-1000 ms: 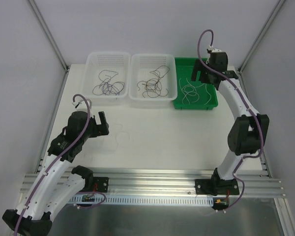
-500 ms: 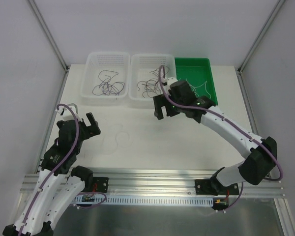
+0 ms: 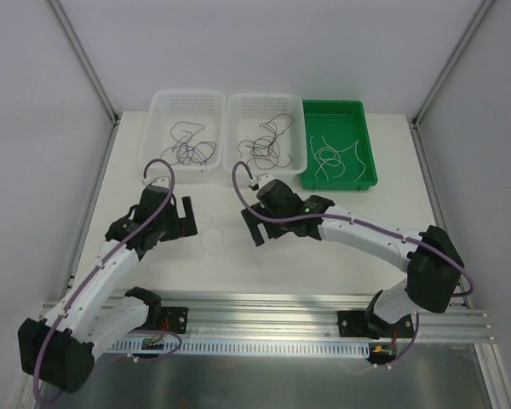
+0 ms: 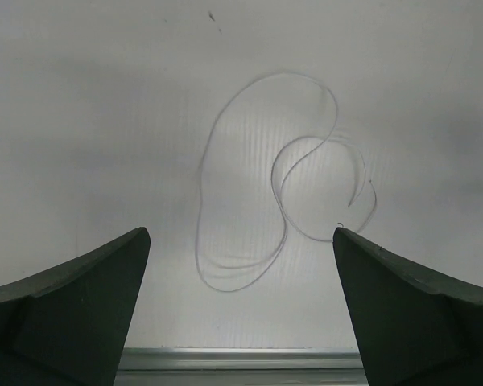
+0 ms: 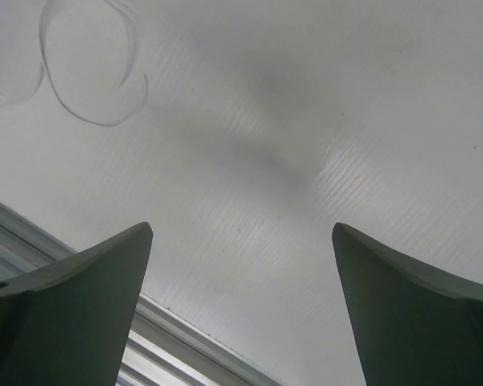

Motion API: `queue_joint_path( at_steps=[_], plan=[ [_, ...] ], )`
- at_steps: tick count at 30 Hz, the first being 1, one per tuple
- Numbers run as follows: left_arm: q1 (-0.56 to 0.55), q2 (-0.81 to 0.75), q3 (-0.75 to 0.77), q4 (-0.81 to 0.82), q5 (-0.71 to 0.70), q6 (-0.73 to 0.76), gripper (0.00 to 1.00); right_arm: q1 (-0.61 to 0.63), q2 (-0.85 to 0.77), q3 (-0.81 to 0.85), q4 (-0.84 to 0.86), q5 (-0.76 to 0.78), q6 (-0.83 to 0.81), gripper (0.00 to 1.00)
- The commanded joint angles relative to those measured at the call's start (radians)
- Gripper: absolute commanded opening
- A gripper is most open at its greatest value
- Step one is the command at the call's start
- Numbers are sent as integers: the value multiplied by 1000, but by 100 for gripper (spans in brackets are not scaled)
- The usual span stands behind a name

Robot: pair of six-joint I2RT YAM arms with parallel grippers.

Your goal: Untangle the cables

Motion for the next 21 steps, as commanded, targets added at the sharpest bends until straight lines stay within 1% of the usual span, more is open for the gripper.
queue_joint_path(
  at_steps=[1,2,3,5,7,9,11,14,19,21],
  plan=[
    [8,127,11,5,195,-46,99,22,-92,-54,35,58,59,100],
    [7,197,15,2,217,-49,99,32,-104,-82,34,65,61,100],
    [2,223,17,4,226,-55,98,36,-118,-94,30,71,62,100],
    [-10,280,23,5,179,-82,98,43,-161,-122,29,81,64,100],
    [-32,315,26,7,99,-93,98,46,-204,-166,32,92,74,100],
    [-39,369,28,7,82,-118,98,49,-233,-211,38,91,84,100],
    [-53,423,29,11,33,-135,98,51,-279,-240,47,91,90,100],
    [-75,487,38,27,19,-150,98,57,-333,-281,46,104,93,100],
    [-130,555,54,54,-5,-193,93,56,-396,-329,40,132,88,100],
    [-142,572,54,65,-19,-210,88,56,-422,-343,41,135,88,99]
  ],
)
